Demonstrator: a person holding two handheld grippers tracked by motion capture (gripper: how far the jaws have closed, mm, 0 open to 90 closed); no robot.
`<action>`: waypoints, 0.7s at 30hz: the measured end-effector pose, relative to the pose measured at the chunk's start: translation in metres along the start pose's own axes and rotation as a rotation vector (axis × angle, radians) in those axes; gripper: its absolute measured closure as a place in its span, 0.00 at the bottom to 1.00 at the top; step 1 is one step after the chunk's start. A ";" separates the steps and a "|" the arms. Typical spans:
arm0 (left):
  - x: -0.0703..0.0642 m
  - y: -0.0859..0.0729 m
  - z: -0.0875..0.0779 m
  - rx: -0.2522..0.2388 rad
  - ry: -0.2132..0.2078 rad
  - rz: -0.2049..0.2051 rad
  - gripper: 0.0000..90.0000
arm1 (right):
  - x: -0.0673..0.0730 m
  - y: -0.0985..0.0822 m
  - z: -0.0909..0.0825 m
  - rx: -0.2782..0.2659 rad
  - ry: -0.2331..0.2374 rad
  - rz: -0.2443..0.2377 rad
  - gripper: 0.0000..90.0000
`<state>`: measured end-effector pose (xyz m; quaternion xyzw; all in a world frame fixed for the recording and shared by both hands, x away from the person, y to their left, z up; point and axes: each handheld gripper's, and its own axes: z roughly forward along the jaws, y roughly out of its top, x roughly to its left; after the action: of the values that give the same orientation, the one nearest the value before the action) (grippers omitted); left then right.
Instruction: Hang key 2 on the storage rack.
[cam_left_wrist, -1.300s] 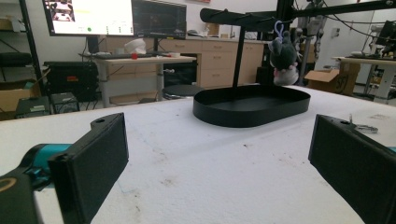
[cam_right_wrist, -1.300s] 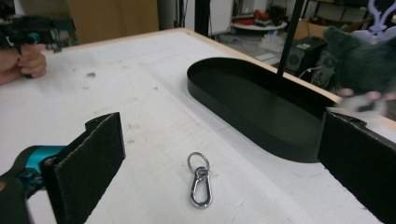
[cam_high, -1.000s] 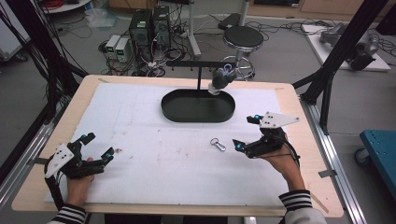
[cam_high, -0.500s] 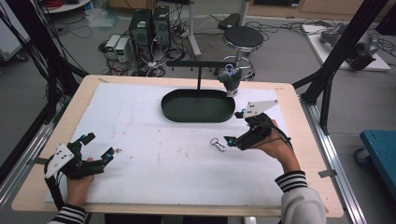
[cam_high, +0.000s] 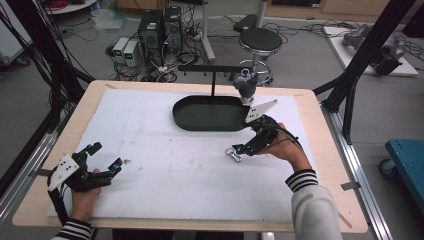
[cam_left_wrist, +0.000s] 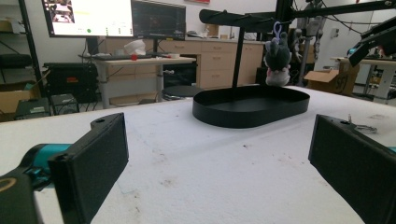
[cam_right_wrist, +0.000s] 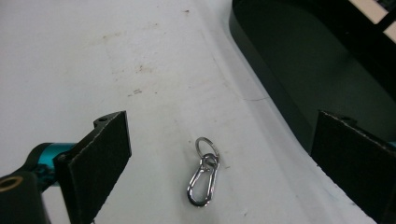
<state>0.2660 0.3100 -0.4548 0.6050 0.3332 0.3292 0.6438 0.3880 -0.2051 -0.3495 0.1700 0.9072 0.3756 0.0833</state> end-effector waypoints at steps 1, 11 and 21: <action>0.000 0.000 0.000 0.002 -0.001 0.002 0.06 | -0.001 0.000 0.003 0.009 0.006 -0.004 0.06; 0.000 0.000 0.000 -0.001 0.000 0.004 0.06 | -0.005 0.004 0.023 0.079 0.033 -0.029 0.07; 0.000 0.000 0.000 -0.002 -0.002 0.007 0.06 | -0.009 0.001 0.041 0.164 0.069 -0.032 0.14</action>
<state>0.2654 0.3098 -0.4549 0.6060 0.3302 0.3311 0.6435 0.4076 -0.1809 -0.3781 0.1490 0.9399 0.3042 0.0438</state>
